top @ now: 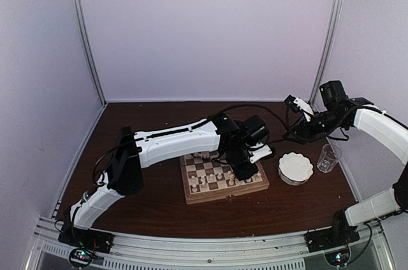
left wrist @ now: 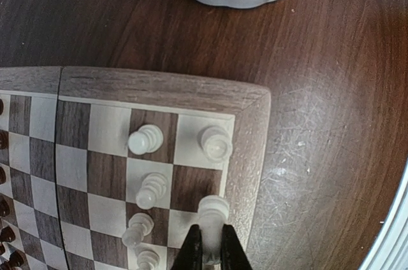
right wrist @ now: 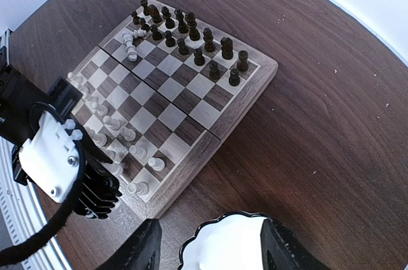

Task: Set up the chess pieces on the board
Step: Place the knight at g1.

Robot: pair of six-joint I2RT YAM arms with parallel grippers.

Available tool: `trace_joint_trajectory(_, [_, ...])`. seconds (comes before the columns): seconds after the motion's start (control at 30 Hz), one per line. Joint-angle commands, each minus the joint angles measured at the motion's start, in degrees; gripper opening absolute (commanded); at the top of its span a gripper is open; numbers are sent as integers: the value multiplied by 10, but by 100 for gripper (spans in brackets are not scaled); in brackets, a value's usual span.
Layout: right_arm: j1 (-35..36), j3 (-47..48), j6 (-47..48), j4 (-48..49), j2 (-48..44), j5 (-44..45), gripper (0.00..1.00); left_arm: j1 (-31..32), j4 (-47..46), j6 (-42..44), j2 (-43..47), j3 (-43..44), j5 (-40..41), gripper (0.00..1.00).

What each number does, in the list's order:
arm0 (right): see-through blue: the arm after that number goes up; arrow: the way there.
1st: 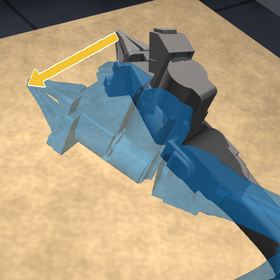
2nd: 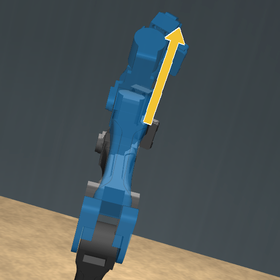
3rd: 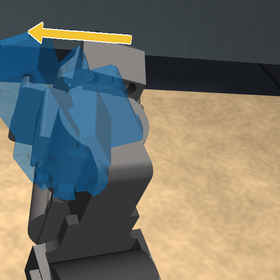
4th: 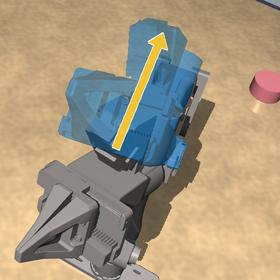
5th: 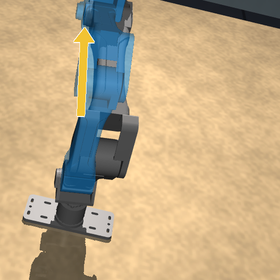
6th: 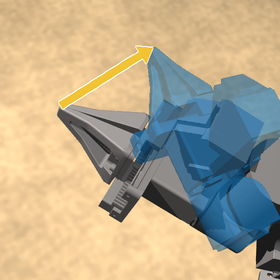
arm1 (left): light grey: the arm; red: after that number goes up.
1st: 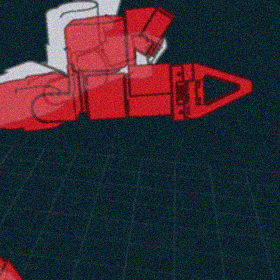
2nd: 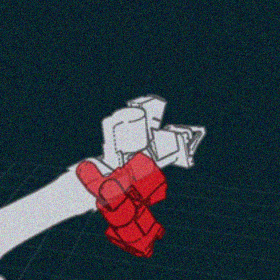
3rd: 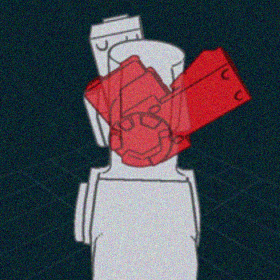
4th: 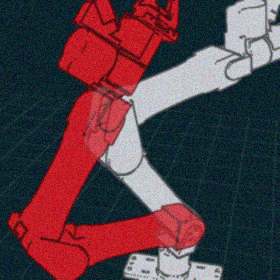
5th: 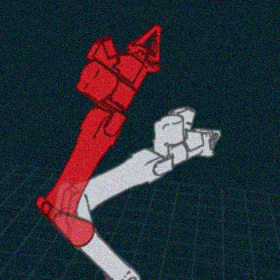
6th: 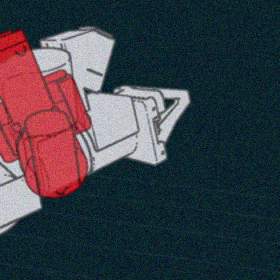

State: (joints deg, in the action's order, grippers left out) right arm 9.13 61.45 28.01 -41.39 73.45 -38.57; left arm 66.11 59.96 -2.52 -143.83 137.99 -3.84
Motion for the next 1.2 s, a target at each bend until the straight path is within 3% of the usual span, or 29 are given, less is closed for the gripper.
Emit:
trace_joint_trajectory(0.0, [-5, 4, -7, 7, -4, 2, 56, -4, -17, -6, 3, -10, 1, 0])
trace_joint_trajectory(1.17, [-8, 5, -6, 4, -3, -4, 56, -8, -38, -6, -13, -15, 13, 0])
